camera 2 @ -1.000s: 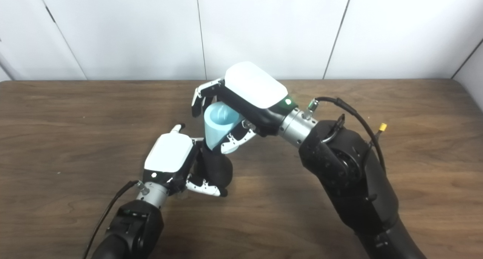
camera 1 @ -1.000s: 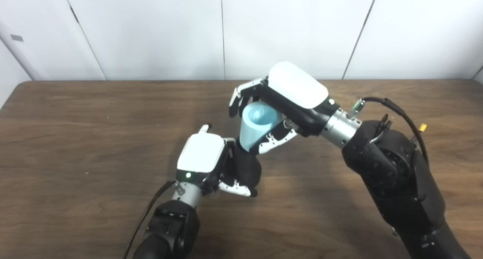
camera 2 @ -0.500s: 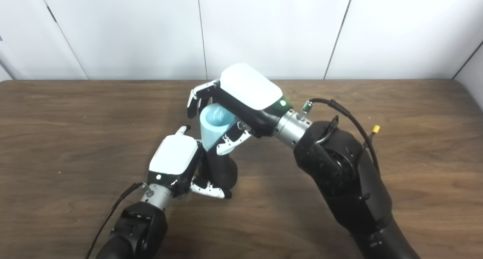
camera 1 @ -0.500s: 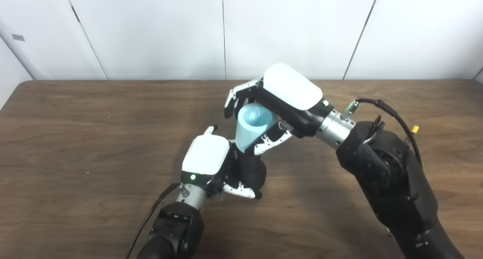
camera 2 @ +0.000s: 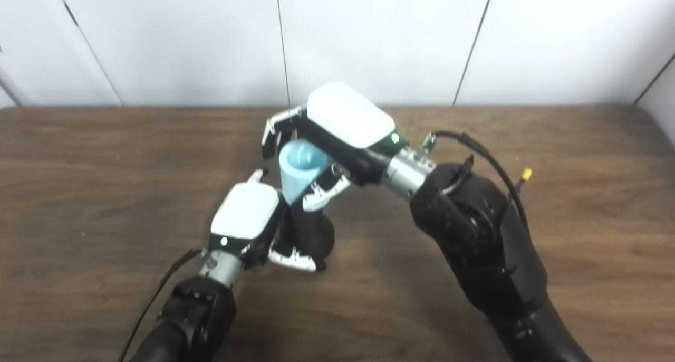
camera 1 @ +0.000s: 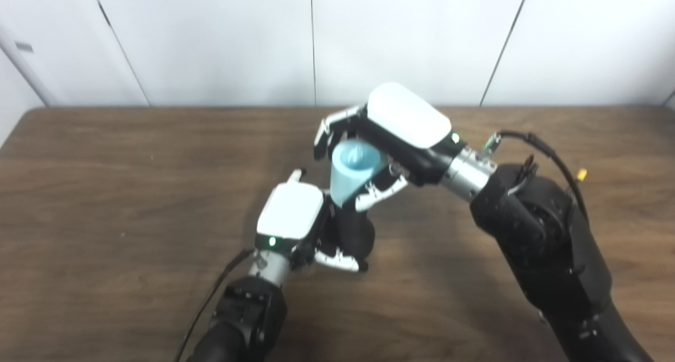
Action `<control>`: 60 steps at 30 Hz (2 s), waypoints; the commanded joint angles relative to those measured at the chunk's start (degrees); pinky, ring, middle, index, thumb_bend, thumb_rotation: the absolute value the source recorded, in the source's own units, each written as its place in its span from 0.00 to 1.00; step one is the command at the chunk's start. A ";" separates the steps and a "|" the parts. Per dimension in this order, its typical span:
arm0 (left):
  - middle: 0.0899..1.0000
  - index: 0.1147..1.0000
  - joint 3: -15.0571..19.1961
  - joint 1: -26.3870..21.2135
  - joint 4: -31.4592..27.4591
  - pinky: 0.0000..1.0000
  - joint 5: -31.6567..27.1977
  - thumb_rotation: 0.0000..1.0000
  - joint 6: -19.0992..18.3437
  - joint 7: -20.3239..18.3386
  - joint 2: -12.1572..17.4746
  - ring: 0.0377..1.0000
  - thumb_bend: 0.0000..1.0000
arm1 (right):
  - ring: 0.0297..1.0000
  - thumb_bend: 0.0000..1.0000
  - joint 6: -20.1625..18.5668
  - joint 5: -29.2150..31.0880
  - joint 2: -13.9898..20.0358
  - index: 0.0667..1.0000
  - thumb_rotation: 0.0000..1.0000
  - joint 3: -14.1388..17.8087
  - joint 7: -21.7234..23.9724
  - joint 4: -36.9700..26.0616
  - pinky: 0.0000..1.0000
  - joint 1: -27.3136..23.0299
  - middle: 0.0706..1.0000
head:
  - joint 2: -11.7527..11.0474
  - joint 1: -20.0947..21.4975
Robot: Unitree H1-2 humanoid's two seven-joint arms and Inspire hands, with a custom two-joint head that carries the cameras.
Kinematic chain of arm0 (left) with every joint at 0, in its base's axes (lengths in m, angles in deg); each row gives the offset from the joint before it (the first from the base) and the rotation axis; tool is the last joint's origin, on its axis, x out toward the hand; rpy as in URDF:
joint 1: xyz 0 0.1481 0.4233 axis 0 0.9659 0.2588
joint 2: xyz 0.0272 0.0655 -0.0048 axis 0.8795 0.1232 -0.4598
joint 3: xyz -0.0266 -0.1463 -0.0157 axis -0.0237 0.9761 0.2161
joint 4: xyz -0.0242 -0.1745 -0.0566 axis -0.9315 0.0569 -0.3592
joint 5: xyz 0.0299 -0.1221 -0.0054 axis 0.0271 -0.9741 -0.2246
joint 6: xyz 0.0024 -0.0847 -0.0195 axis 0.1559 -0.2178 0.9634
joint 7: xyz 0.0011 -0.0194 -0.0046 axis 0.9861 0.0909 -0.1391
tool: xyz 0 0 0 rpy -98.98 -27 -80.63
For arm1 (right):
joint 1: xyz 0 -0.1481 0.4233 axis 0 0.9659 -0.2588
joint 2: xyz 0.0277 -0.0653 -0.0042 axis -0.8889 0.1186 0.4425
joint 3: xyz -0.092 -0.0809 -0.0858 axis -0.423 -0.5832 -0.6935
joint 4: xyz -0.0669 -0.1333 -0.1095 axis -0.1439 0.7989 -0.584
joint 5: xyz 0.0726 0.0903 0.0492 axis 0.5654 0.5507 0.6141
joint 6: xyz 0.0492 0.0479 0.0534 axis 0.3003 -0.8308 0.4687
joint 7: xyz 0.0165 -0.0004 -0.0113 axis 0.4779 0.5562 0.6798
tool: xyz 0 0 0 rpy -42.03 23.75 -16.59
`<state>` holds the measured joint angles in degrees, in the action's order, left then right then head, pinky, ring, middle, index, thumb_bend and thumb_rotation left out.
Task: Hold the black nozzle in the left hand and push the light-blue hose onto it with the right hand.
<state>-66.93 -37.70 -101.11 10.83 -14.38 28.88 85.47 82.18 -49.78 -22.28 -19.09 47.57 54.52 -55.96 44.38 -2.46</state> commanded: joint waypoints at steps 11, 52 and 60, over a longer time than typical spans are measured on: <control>0.47 0.40 -0.31 -1.43 -1.22 0.98 0.26 0.00 0.75 -0.60 -0.84 0.62 0.52 | 0.36 0.49 0.04 1.15 0.99 0.52 0.00 -0.67 1.38 -1.38 0.27 -0.87 0.46 | 0.82 0.14; 0.47 0.40 -0.10 -1.62 -1.65 1.00 0.54 0.00 0.52 -2.18 -1.08 0.62 0.52 | 0.37 0.49 -7.62 8.44 1.81 0.48 0.00 -0.93 4.75 -3.83 0.30 -2.72 0.48 | 1.55 0.70; 0.47 0.40 -0.02 -1.59 -1.71 1.00 0.17 0.00 0.65 -2.24 -1.08 0.63 0.52 | 0.37 0.49 -7.41 7.56 1.83 0.48 0.00 -1.14 4.45 -3.59 0.29 -2.59 0.48 | 1.58 0.74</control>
<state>-67.05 -37.78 -102.08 10.95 -14.20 26.42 85.23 74.09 -43.07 -20.52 -20.48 52.38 52.58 -56.86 45.88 -1.67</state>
